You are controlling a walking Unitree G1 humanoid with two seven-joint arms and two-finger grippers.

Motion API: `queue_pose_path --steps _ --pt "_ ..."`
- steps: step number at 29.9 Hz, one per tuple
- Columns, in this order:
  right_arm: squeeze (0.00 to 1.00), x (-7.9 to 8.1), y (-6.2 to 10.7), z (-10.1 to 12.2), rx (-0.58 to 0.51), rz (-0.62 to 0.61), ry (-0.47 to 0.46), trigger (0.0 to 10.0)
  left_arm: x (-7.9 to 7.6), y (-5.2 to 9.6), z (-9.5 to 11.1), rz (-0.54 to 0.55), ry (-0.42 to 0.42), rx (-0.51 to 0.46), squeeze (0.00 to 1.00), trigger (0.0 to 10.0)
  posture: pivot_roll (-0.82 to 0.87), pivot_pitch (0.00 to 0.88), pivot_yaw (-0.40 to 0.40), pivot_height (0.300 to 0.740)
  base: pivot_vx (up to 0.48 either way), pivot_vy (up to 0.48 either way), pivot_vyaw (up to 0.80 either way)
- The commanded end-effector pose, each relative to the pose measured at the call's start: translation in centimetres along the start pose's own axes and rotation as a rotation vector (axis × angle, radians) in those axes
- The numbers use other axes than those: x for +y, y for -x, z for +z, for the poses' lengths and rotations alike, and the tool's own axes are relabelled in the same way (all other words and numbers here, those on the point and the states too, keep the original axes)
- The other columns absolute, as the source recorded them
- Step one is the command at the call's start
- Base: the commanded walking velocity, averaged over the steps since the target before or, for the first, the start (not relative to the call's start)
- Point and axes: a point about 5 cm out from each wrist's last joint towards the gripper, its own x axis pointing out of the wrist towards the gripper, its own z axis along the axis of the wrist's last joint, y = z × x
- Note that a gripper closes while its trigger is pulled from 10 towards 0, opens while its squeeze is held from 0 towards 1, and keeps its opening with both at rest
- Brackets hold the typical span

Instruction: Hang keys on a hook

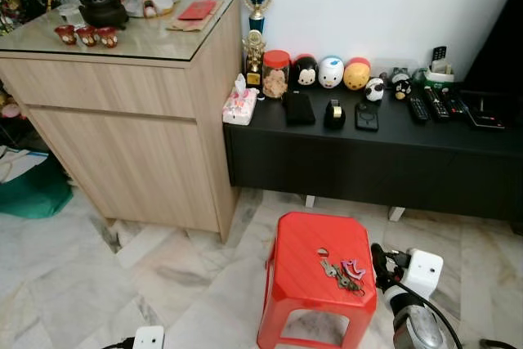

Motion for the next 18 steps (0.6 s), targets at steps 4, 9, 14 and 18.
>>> queue_pose_path --steps 4,9,14,18 --pt "0.0 0.1 0.2 -0.2 0.001 0.014 0.017 10.0 0.3 0.3 0.8 0.06 0.014 -0.13 0.0 10.0 0.02 0.0 -0.038 0.74 0.0 0.0 0.0" --pt "0.0 0.0 0.4 -0.3 0.003 0.02 0.027 10.0 3.4 0.4 10.4 0.08 -0.08 -0.532 0.0 10.0 0.04 0.0 -0.051 0.74 0.0 0.0 0.0" --pt "0.0 -0.4 0.4 -0.1 -0.002 0.009 0.032 10.0 2.6 1.5 11.6 0.032 -0.082 -0.67 0.0 10.0 0.03 0.0 -0.056 0.74 0.0 0.0 0.0" --pt "0.0 -0.6 0.6 0.2 -0.018 0.013 0.046 10.0 2.3 2.3 11.3 0.016 -0.071 -0.719 0.0 10.0 0.03 0.0 -0.062 0.74 0.0 0.0 0.0"
